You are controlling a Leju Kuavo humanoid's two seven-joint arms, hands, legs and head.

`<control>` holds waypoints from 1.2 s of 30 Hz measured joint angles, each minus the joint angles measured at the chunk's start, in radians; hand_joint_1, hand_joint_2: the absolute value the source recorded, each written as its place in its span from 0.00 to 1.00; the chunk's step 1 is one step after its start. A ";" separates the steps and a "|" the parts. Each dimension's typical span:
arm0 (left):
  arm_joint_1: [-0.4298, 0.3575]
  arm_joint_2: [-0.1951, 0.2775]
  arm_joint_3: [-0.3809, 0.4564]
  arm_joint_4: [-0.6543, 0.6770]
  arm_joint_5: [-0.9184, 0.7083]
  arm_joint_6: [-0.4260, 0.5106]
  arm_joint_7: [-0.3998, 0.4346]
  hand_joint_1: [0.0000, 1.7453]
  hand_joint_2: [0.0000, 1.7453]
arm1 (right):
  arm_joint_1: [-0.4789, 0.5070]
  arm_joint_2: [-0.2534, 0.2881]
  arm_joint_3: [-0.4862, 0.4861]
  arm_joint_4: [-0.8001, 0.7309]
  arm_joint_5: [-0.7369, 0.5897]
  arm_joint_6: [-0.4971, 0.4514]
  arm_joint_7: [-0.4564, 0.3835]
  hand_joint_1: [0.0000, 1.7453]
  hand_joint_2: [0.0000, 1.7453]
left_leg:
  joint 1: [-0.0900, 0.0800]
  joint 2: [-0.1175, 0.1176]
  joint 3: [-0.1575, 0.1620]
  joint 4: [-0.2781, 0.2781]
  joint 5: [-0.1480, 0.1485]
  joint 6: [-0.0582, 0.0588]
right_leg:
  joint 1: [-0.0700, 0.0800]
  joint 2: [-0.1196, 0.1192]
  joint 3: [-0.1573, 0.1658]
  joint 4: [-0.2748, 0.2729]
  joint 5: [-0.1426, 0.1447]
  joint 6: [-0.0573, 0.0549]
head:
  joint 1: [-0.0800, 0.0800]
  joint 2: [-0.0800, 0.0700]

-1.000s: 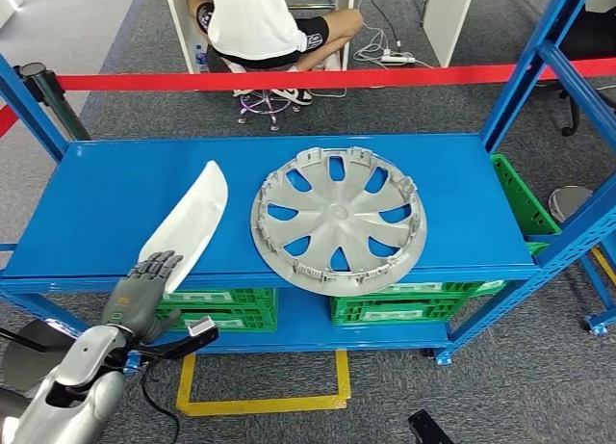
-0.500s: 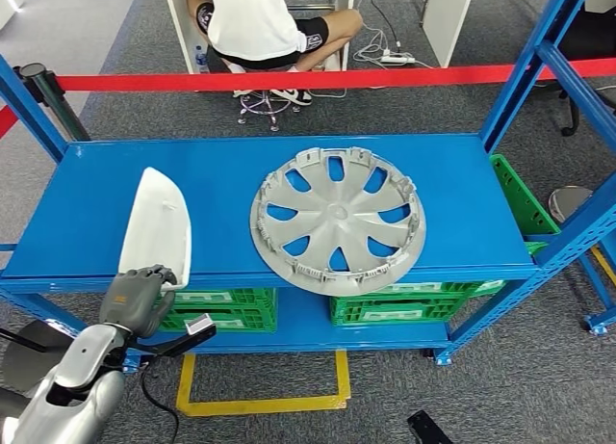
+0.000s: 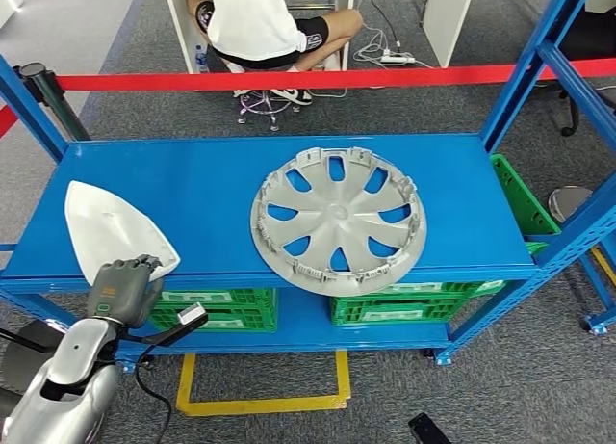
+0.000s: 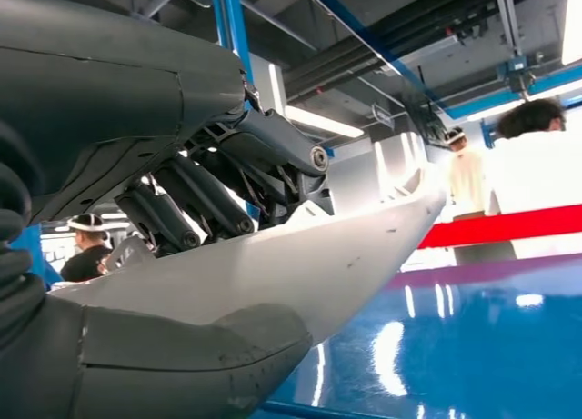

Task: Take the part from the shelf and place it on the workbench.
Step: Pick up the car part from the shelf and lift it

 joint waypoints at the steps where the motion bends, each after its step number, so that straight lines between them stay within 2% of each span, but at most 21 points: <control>1: 0.000 0.000 0.000 -0.001 -0.003 0.003 0.000 1.00 1.00 | 0.000 0.000 0.000 0.000 0.000 0.000 0.000 0.00 0.00 | 0.000 0.000 0.000 0.000 0.000 0.000 | 0.000 0.000 0.000 0.000 0.000 0.000 | 0.000 0.000; 4: 0.000 0.003 0.000 -0.009 -0.048 0.056 0.001 1.00 1.00 | 0.001 0.000 -0.003 0.000 0.000 -0.002 -0.004 0.00 0.00 | 0.000 0.000 0.000 0.000 0.000 0.000 | 0.000 0.000 -0.001 0.000 0.000 0.000 | 0.000 0.000; 10: -0.024 0.016 -0.012 -0.128 -0.240 0.256 0.026 1.00 1.00 | 0.015 0.000 -0.023 0.000 -0.006 -0.020 -0.034 0.00 0.00 | 0.000 0.000 -0.001 0.000 0.000 0.000 | 0.000 0.000 -0.001 0.000 0.000 0.000 | 0.000 0.000; 16: -0.103 0.106 -0.097 -0.255 -0.257 0.348 0.153 1.00 1.00 | 0.030 0.011 -0.046 0.000 -0.014 -0.057 -0.041 0.00 0.00 | 0.000 0.000 0.000 0.000 0.000 0.000 | 0.000 0.000 -0.001 0.000 0.000 0.000 | 0.000 0.000; 19: -0.124 0.141 -0.133 -0.287 -0.257 0.364 0.171 1.00 1.00 | 0.033 0.025 -0.057 0.000 -0.014 -0.074 -0.033 0.00 0.00 | 0.000 0.000 0.000 0.000 0.000 0.000 | 0.000 0.000 -0.001 0.000 0.000 0.000 | 0.000 0.000; 22: -0.129 0.157 -0.154 -0.300 -0.257 0.370 0.169 1.00 1.00 | 0.032 0.036 -0.061 0.000 -0.014 -0.070 -0.022 0.00 0.00 | 0.000 0.000 0.000 0.000 0.000 0.000 | 0.000 0.000 -0.001 0.000 0.000 0.000 | 0.000 0.000; 28: -0.111 0.127 -0.156 -0.297 -0.257 0.381 0.111 1.00 1.00 | 0.017 0.046 -0.072 0.000 -0.014 -0.053 0.008 0.00 0.00 | 0.000 0.000 -0.001 0.000 0.000 0.000 | 0.000 0.000 -0.001 0.000 0.000 0.000 | 0.000 0.000; 36: -0.091 0.079 -0.113 -0.287 -0.254 0.369 0.049 1.00 1.00 | 0.016 0.051 -0.085 0.000 -0.014 -0.054 0.010 0.00 0.00 | 0.000 0.000 -0.001 0.000 0.000 0.000 | 0.000 0.000 -0.001 0.000 0.000 0.000 | 0.000 0.000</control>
